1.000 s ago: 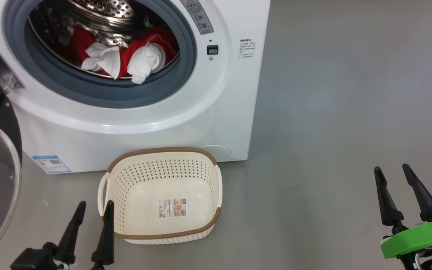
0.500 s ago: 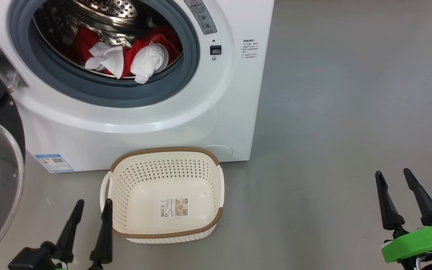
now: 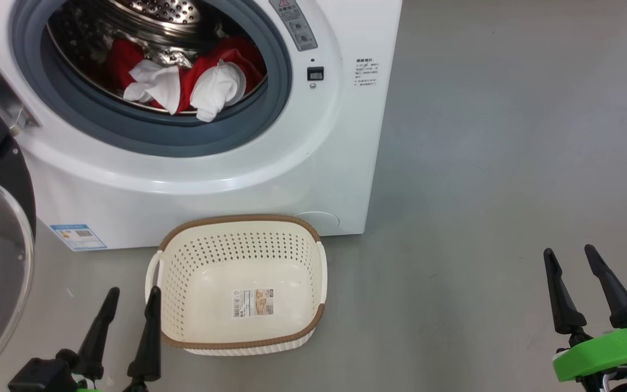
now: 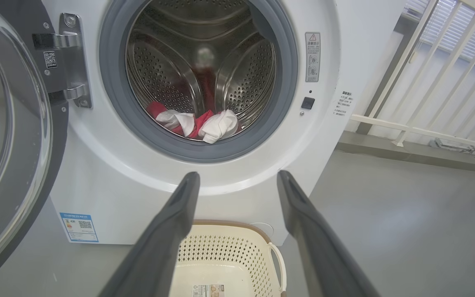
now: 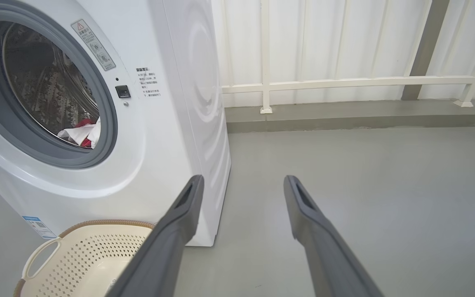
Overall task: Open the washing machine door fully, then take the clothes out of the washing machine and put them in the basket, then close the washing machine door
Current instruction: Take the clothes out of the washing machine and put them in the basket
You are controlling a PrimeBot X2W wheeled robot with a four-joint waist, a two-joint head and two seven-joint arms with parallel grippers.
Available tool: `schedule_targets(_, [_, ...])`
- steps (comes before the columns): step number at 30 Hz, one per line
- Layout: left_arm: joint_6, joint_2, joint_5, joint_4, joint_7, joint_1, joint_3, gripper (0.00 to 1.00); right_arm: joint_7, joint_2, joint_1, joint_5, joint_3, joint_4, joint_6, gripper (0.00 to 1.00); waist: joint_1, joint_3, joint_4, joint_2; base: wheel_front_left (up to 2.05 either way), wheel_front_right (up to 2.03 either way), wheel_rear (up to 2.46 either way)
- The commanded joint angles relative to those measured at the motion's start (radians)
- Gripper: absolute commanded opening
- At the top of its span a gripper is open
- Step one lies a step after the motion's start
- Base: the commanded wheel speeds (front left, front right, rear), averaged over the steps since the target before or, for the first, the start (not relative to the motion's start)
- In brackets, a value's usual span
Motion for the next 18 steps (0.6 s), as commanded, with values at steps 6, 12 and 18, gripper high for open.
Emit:
schedule_targets(6, [-0.005,0.027,0.0,-0.031,-0.005,-0.037,0.034,1.0,-0.006,-0.009,-0.021,0.005,0.019,-0.026,0.005,1.0,0.0,0.011,0.001,-0.0001,0.95,-0.95,0.0])
schedule_targets(12, [-0.005,0.027,0.003,-0.031,-0.005,-0.047,0.038,1.0,-0.006,-0.008,-0.025,0.004,0.021,-0.026,0.005,1.0,0.0,0.021,0.004,-0.0001,0.94,-0.94,0.0])
schedule_targets(18, [-0.005,0.024,0.008,-0.032,-0.005,-0.058,0.042,1.0,-0.006,-0.007,-0.032,0.003,0.026,-0.026,0.005,1.0,0.0,0.027,0.005,-0.0001,0.88,-0.88,0.0])
